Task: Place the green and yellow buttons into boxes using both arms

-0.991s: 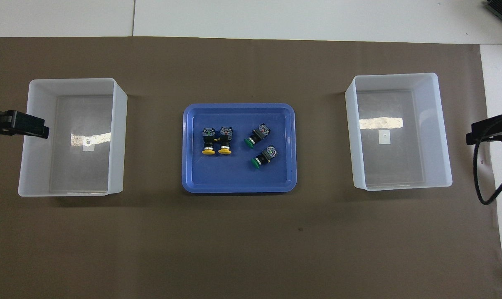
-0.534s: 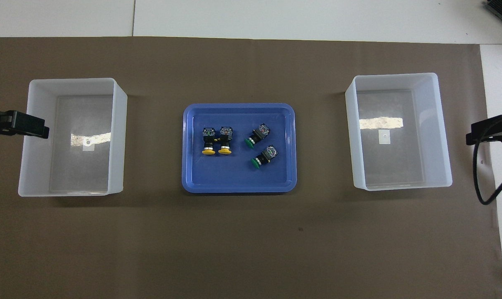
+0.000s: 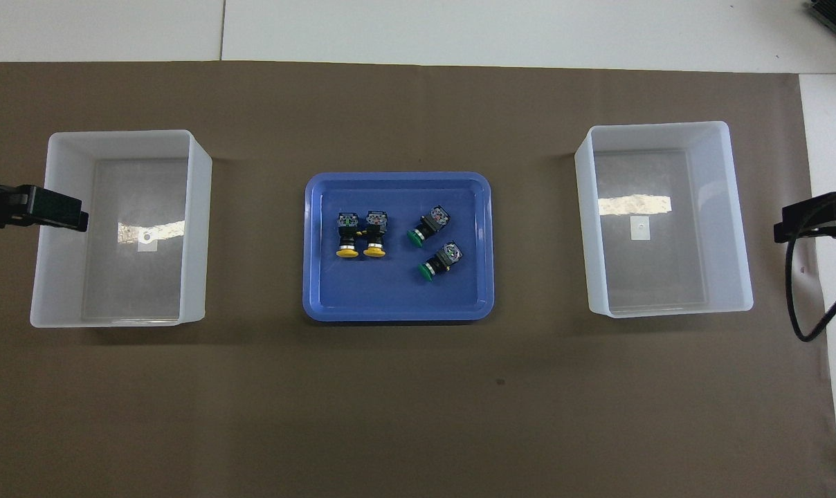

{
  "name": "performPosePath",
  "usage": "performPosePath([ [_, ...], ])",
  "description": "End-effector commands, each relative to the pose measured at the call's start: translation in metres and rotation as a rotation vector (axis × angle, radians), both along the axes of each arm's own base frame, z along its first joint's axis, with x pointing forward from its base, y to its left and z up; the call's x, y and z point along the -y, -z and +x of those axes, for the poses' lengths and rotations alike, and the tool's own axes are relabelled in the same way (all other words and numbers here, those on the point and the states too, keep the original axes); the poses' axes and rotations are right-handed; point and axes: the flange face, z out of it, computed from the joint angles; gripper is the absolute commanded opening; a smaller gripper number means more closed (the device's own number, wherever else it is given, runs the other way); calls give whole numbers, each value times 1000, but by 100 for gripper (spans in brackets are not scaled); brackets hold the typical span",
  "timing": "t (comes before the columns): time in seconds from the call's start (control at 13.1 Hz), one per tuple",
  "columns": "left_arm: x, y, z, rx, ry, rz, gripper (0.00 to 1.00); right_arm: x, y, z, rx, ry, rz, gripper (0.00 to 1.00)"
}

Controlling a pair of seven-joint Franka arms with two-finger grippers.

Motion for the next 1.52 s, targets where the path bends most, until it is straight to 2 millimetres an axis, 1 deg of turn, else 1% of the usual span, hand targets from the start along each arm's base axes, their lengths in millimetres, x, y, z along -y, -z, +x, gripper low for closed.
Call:
performPosePath([
  [0.0,21,10,-1,25,-2,9,100,-23,8,1,6,4,-18,100],
  [0.15,45,21,-6,41,10,4,100,-52,20,12,2,30,-23,100],
  [0.3,79,39,-6,60,2,-3,100,-75,29,23,17,58,-24,100],
  [0.38,92,52,-4,64,-3,-5,100,-85,31,27,28,65,-21,100],
  [0.46,108,63,-5,70,-7,-9,100,-95,37,33,34,69,-19,100],
  [0.53,123,77,-7,76,-16,-14,100,-102,42,36,37,71,-14,100],
  [0.61,142,99,-6,72,-22,-15,100,-107,47,41,48,81,-11,100],
  [0.69,162,112,-4,79,-39,-20,100,-121,61,49,49,82,-12,100],
  [0.76,175,130,0,81,-58,-22,100,-132,79,59,50,92,-15,100],
  [0.84,193,147,0,85,-57,-26,100,-136,92,66,47,99,-17,100],
  [0.91,199,161,0,100,-68,-34,100,-147,102,70,50,91,-17,100],
  [0.99,200,173,-2,117,-66,-42,100,-154,114,77,58,102,-17,100],
  [1.07,201,181,-3,128,-65,-47,100,-159,125,81,54,115,-19,100],
  [1.14,210,185,-8,135,-50,-51,100,-170,132,84,63,115,-16,100],
  [1.22,213,192,-6,136,-62,-53,100,-176,138,86,64,119,-17,100],
  [1.3,220,204,-4,136,-82,-55,100,-183,147,88,66,123,-17,100],
  [1.37,235,216,-6,133,-81,-57,100,-190,159,91,68,129,-16,100],
  [1.45,241,228,-3,134,-94,-58,100,-199,166,91,67,132,-16,100],
])
